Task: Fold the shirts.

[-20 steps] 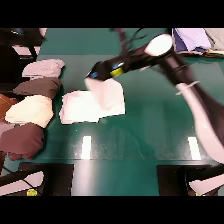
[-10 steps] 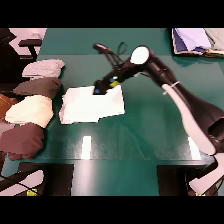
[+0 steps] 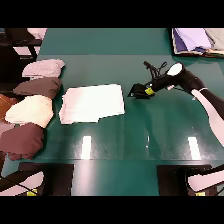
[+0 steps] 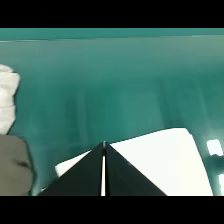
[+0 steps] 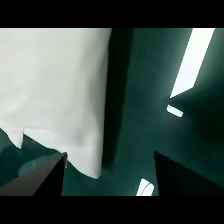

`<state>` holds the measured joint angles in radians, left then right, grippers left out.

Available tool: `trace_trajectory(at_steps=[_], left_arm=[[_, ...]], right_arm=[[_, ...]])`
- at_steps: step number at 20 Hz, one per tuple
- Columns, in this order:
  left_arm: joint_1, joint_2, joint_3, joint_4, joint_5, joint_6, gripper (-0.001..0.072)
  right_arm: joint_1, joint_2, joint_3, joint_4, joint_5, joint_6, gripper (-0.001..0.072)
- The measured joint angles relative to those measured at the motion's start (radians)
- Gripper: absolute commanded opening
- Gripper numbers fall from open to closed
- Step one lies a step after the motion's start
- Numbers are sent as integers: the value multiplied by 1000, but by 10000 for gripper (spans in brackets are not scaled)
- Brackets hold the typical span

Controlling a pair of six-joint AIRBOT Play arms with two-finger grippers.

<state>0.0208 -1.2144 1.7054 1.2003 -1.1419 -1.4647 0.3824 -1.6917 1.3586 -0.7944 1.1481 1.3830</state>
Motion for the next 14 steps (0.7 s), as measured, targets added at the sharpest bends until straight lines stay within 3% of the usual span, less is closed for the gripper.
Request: trace_trajectory(at_steps=[5,7,9,10,14], left_arm=[[-85,-35,-3,-2,21,23,28],[-101,-47,-4,-9,22,26,28],[-108,-54,-4,-26,26,29,27],[-112,-56,-4,-39,25,30,27],[-134,-60,-4,-75,20,31,27]], right_arm=[[70,-137,83,108,-47,2,570],[110,-205,151,145,-46,3,363],[145,-267,220,158,-40,3,44],[159,-291,253,168,-35,5,16],[152,-302,332,168,-17,-6,15]])
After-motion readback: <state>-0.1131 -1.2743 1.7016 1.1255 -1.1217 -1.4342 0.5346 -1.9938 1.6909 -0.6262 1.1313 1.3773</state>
